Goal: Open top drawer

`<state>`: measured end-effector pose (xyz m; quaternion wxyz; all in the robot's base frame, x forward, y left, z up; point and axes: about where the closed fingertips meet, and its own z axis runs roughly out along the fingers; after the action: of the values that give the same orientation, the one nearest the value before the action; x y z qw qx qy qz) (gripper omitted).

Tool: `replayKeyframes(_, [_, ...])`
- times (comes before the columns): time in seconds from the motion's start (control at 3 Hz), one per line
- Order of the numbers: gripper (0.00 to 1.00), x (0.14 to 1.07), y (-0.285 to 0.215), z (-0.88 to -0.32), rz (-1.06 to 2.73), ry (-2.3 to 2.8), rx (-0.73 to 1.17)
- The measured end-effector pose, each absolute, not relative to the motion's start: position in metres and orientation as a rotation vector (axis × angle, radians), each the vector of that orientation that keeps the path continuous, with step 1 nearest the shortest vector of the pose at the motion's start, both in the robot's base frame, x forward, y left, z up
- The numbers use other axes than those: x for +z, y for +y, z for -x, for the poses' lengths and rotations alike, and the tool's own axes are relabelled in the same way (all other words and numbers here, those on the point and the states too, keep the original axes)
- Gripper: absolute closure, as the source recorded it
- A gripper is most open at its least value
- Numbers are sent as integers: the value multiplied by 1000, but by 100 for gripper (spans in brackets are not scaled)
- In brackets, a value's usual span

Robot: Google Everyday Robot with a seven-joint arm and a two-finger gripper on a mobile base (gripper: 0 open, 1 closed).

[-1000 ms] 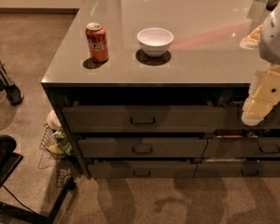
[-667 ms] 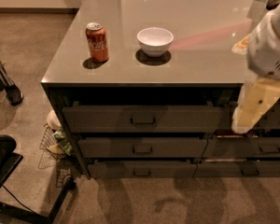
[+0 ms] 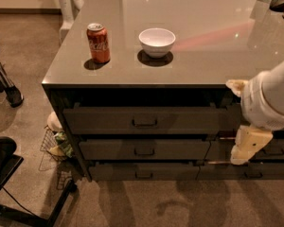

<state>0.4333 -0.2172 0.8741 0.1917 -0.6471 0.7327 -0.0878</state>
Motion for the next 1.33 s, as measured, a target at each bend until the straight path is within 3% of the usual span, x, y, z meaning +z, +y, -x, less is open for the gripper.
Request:
replayKeyframes(0.67, [0,836,-224,-478,1779,1924,-307])
replayKeyframes(1.33, [0,820,-212,-486,1841,1936,-331])
